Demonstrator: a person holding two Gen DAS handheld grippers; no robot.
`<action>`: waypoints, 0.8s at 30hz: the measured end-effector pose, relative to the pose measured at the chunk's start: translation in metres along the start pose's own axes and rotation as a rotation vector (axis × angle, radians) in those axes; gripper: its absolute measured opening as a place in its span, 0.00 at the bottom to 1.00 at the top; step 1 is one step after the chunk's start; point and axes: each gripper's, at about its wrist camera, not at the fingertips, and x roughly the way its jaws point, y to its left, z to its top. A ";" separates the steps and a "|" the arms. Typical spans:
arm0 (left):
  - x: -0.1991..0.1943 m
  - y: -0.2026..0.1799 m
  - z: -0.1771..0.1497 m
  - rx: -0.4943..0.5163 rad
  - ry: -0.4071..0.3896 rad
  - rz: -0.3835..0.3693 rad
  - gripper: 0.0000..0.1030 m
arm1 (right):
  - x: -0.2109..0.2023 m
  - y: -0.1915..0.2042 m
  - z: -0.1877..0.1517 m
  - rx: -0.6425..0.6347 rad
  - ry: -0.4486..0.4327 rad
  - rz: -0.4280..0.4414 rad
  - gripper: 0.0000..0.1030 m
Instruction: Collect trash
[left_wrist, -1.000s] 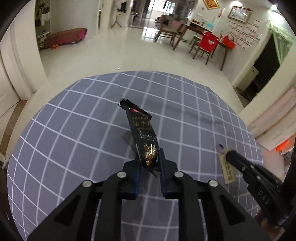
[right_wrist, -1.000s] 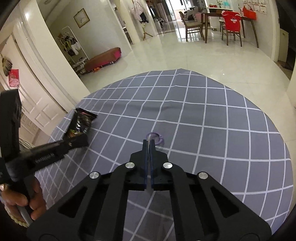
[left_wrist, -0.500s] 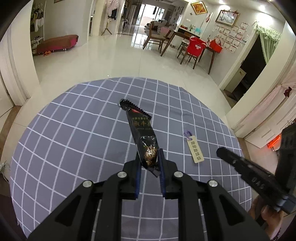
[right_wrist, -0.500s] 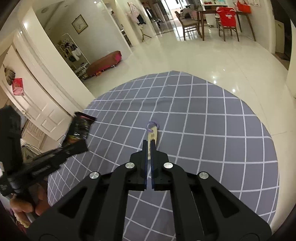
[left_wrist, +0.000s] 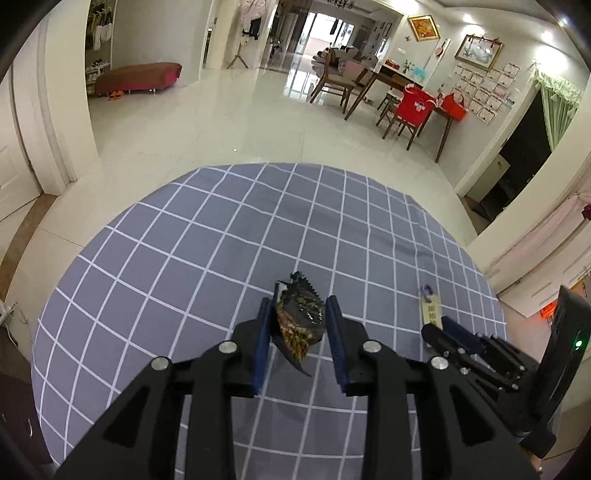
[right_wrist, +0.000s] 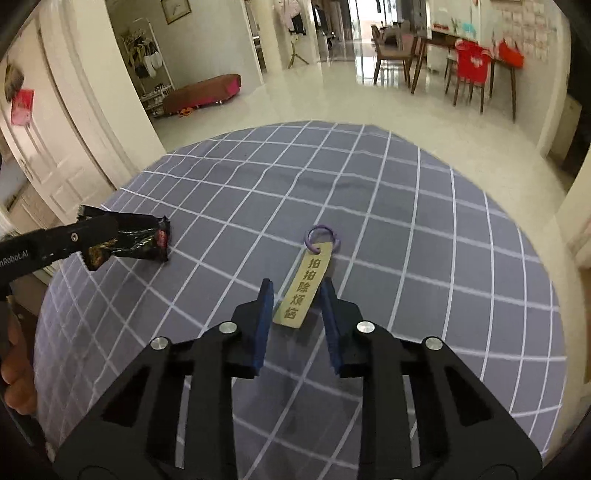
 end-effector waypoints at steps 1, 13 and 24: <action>0.003 0.001 0.000 0.006 0.007 0.004 0.32 | 0.001 -0.001 0.000 -0.003 0.000 0.000 0.20; 0.022 -0.018 -0.017 0.121 0.049 -0.020 0.09 | -0.005 -0.012 0.002 0.036 -0.033 0.080 0.01; -0.027 -0.067 -0.032 0.213 -0.047 -0.094 0.02 | -0.054 -0.028 -0.007 0.075 -0.089 0.130 0.01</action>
